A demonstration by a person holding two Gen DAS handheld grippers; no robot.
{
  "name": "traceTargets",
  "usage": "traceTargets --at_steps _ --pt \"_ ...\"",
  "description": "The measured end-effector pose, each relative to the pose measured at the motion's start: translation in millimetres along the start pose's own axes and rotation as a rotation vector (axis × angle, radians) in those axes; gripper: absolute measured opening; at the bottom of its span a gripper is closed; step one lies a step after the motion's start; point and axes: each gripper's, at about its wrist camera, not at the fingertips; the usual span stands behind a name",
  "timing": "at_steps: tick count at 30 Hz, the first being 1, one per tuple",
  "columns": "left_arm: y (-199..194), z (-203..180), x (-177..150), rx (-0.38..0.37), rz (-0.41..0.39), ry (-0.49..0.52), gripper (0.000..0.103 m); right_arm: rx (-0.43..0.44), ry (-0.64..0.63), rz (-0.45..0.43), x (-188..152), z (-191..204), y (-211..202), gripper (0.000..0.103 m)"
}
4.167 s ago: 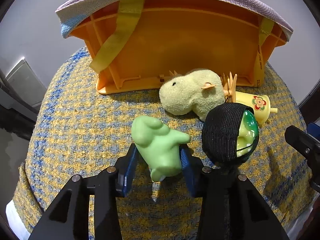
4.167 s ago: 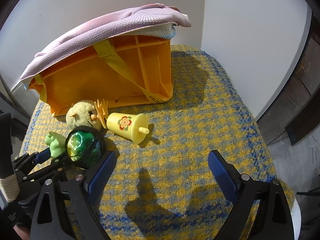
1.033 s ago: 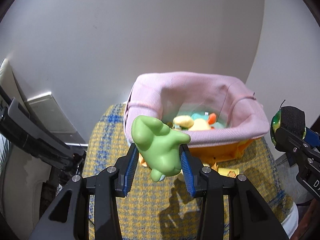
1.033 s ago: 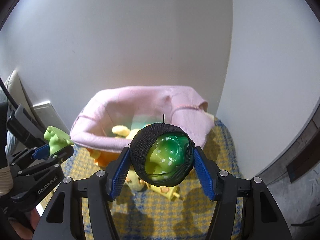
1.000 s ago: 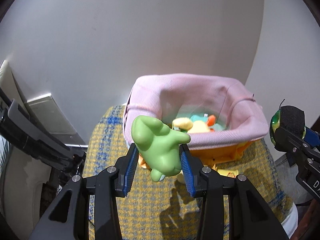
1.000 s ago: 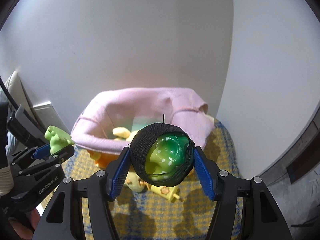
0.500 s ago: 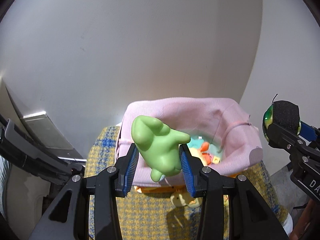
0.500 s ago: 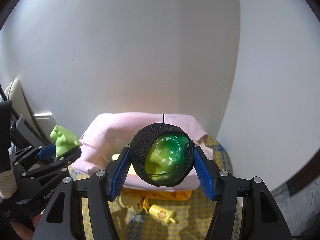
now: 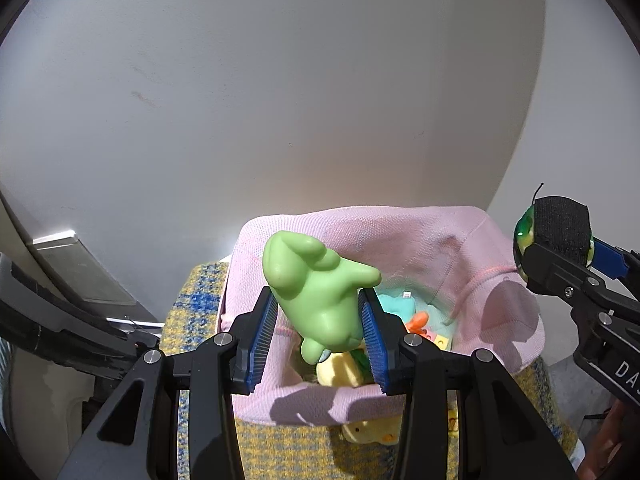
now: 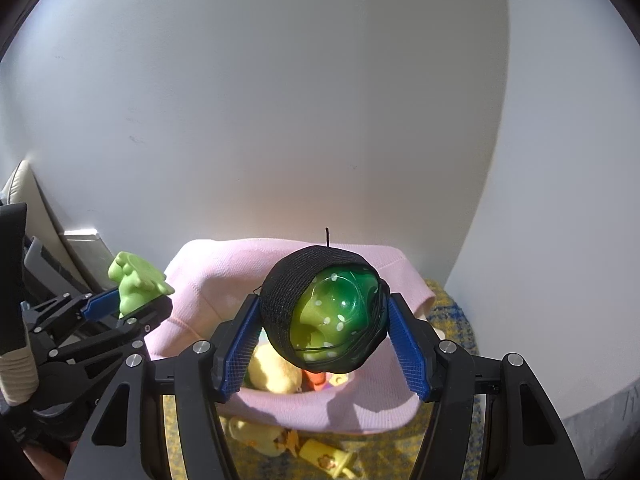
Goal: Organize objects
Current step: 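Carry both toys over the basket and open both tools to drop them, then withdraw both tools toward the beige plush and yellow popsicle toy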
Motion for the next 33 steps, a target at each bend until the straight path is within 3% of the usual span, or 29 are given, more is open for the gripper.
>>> traceTargets --at_steps 6,9,10,11,13,23,33 --pt "10.1 -0.1 5.7 -0.002 0.001 0.014 0.043 0.018 0.006 0.023 4.3 -2.7 19.0 0.063" --pt "12.2 3.0 6.0 0.007 0.003 0.004 0.069 0.006 0.009 0.018 2.9 -3.1 20.8 0.069" --pt "11.2 3.9 6.4 0.014 -0.003 -0.001 0.077 -0.003 0.011 0.011 2.9 -3.7 20.1 0.079" --pt "10.6 4.7 6.9 0.02 -0.007 -0.003 0.078 -0.01 0.014 0.0 2.7 -4.3 18.4 0.088" --pt "8.7 7.0 7.8 0.025 -0.007 -0.008 0.08 -0.024 0.014 -0.02 1.9 -4.5 14.5 0.093" --pt "-8.9 11.1 6.0 0.046 -0.027 -0.018 0.095 -0.052 0.032 -0.033 -2.6 -10.6 -2.4 0.093" --pt "-41.5 9.0 -2.5 0.05 -0.066 -0.018 0.1 -0.062 0.036 -0.067 -5.0 -8.7 -26.1 0.094"
Point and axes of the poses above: each gripper's, at about its wrist camera, not at the fingertips, and y roughly the way its jaws point, z to its left, x to its top, and after that the axes turned 4 degrees about y, right-handed
